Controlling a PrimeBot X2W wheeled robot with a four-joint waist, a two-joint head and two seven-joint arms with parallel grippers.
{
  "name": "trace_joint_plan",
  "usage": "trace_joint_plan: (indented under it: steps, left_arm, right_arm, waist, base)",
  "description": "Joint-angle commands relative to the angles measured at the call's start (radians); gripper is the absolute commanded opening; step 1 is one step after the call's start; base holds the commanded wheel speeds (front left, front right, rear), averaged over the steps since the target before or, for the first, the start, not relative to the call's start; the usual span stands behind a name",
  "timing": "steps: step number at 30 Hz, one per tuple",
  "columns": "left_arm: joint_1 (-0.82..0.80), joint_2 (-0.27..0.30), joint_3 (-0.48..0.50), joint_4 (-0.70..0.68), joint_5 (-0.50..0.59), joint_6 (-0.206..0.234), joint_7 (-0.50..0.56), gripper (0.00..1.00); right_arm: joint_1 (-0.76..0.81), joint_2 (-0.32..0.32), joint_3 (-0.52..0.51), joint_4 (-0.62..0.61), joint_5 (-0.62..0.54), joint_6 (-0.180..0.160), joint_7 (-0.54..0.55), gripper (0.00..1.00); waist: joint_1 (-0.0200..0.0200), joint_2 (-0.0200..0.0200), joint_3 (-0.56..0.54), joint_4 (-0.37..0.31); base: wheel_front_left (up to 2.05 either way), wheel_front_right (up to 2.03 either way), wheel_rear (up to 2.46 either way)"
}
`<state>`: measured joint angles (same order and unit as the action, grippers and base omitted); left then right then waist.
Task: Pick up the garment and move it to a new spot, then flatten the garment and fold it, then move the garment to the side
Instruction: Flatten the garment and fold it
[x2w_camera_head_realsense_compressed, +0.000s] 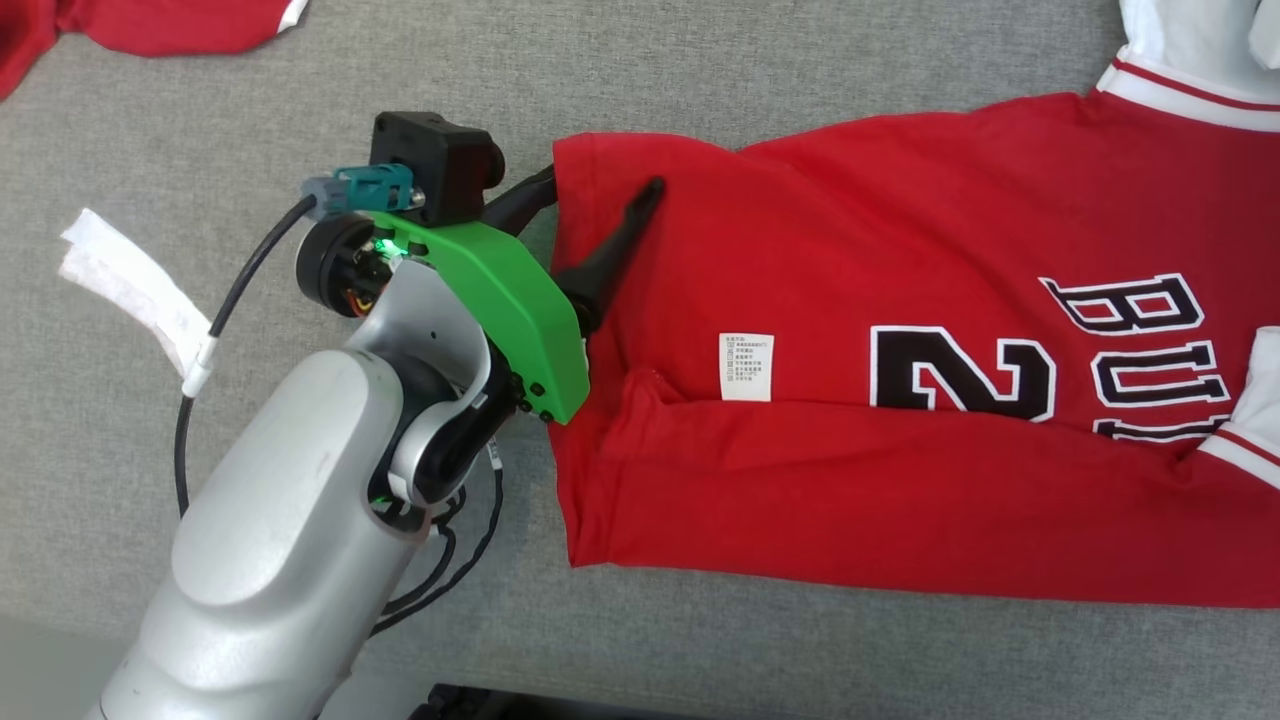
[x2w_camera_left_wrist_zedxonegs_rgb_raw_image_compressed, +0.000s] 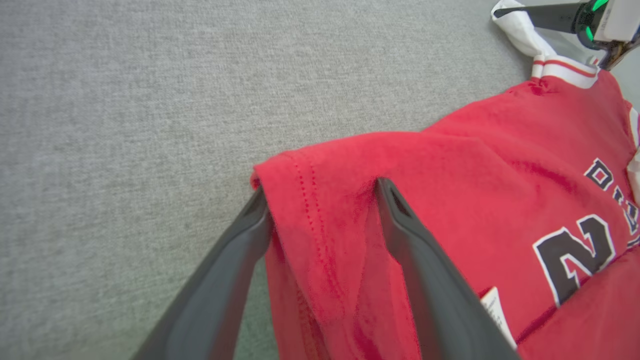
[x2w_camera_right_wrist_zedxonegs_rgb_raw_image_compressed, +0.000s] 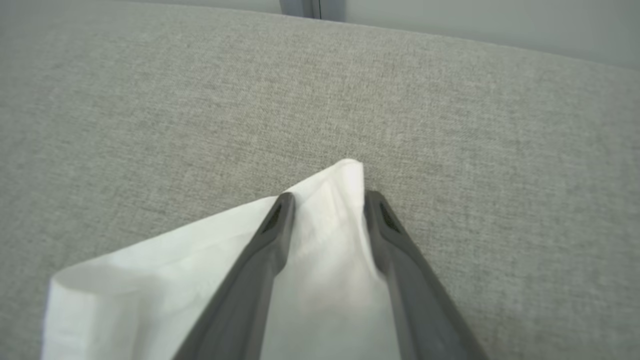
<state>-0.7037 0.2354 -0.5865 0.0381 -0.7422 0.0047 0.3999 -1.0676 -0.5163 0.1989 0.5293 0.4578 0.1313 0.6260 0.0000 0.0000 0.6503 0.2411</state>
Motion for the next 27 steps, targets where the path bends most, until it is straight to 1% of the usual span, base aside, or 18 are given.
trace_joint_plan:
  steps: [1,3,5,7,10,14,17,20,22,27]
  left_arm:
    - [-0.022,0.002,0.004,0.009,0.001,-0.007,-0.01,0.0]
    - [-0.024,-0.002,0.01,0.015,-0.007,-0.015,-0.023,0.0]
    - [-0.019,-0.001,0.022,0.02,-0.019,-0.021,-0.039,0.0]
    - [-0.009,0.008,0.037,0.021,-0.023,-0.018,-0.059,0.0]
    - [0.006,0.02,0.058,0.025,-0.028,-0.011,-0.078,0.0]
    - [0.02,0.033,0.076,0.022,-0.033,-0.004,-0.088,0.0]
    - [0.037,0.046,0.086,0.021,-0.037,0.006,-0.093,0.0]
    - [0.062,0.052,0.095,0.014,-0.044,0.016,-0.104,0.0]
    - [0.083,0.056,0.099,0.006,-0.047,0.022,-0.113,0.0]
    - [0.169,0.078,0.104,-0.024,-0.048,0.03,-0.142,0.0]
  right_arm:
    - [0.053,0.007,0.018,0.028,0.002,-0.001,-0.016,0.0]
    - [0.033,0.007,0.003,0.028,0.005,-0.002,-0.059,0.0]
    - [-0.001,0.004,-0.027,0.03,0.007,-0.002,-0.125,0.0]
    - [-0.029,0.004,-0.056,0.039,0.01,-0.001,-0.177,0.0]
    - [-0.045,0.006,-0.091,0.057,0.024,-0.001,-0.221,0.0]
    - [-0.047,-0.008,-0.122,0.066,0.042,-0.001,-0.275,0.0]
    - [-0.014,0.0,-0.131,0.062,0.071,-0.001,-0.301,0.0]
    - [0.034,0.01,-0.132,0.023,0.126,-0.001,-0.329,0.0]
    - [0.09,0.005,-0.129,-0.023,0.167,-0.001,-0.353,0.0]
    - [0.298,-0.007,-0.133,-0.176,0.267,-0.001,-0.404,0.0]
  waist:
    - [0.0,0.0,-0.002,-0.006]
    - [0.0,0.0,-0.003,-0.011]
    - [0.0,0.0,-0.01,-0.018]
    - [0.0,0.0,-0.023,-0.028]
    - [0.0,0.0,-0.044,-0.046]
    - [0.0,0.0,-0.077,-0.076]
    - [0.0,0.0,-0.106,-0.1]
    - [0.0,0.0,-0.132,-0.125]
    - [0.0,0.0,-0.146,-0.14]
    - [0.0,0.0,-0.192,-0.184]
  base:
    - [0.0,0.0,0.0]
    - [0.0,0.0,0.0]
    - [0.0,0.0,0.0]
    - [0.0,0.0,0.0]
    - [0.0,0.0,0.0]
    - [0.0,0.0,0.0]
    - [0.0,0.0,0.0]
    - [0.0,0.0,0.0]
    - [0.0,0.0,0.0]
    - [0.0,0.0,0.0]
